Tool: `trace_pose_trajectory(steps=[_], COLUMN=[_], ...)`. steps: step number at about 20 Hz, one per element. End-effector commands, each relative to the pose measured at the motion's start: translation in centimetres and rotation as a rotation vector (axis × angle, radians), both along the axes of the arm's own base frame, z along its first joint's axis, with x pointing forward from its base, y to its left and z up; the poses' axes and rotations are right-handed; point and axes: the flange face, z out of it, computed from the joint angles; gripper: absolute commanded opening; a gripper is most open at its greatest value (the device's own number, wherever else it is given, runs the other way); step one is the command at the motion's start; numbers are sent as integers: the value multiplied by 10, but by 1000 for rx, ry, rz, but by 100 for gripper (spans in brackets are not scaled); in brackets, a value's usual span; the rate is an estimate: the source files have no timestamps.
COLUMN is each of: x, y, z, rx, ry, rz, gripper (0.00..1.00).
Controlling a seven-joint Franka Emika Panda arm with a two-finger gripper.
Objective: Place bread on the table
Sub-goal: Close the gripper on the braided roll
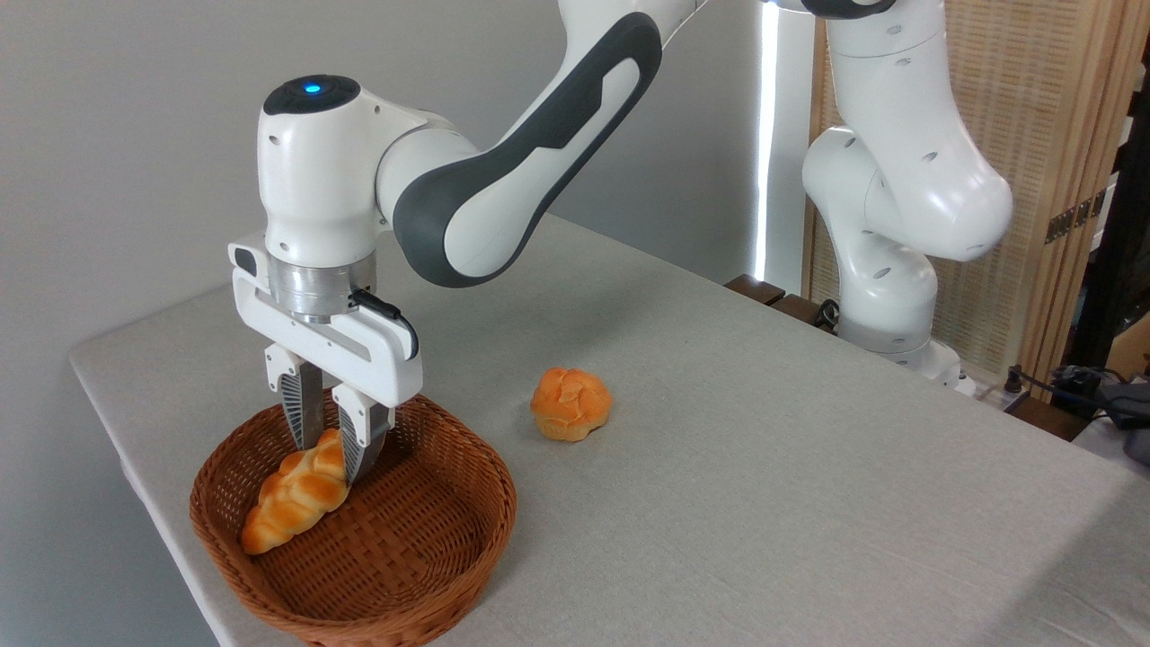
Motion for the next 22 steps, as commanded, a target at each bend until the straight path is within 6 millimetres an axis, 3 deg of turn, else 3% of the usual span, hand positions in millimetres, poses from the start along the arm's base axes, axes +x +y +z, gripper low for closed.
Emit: trace_pose_trajectory(steps=[1, 13, 22], x=[1, 0, -13], y=[5, 19, 28], z=[9, 37, 84], rx=[4, -8, -14], ry=[-34, -75, -122], rz=[4, 34, 45], gripper=[40, 41, 41])
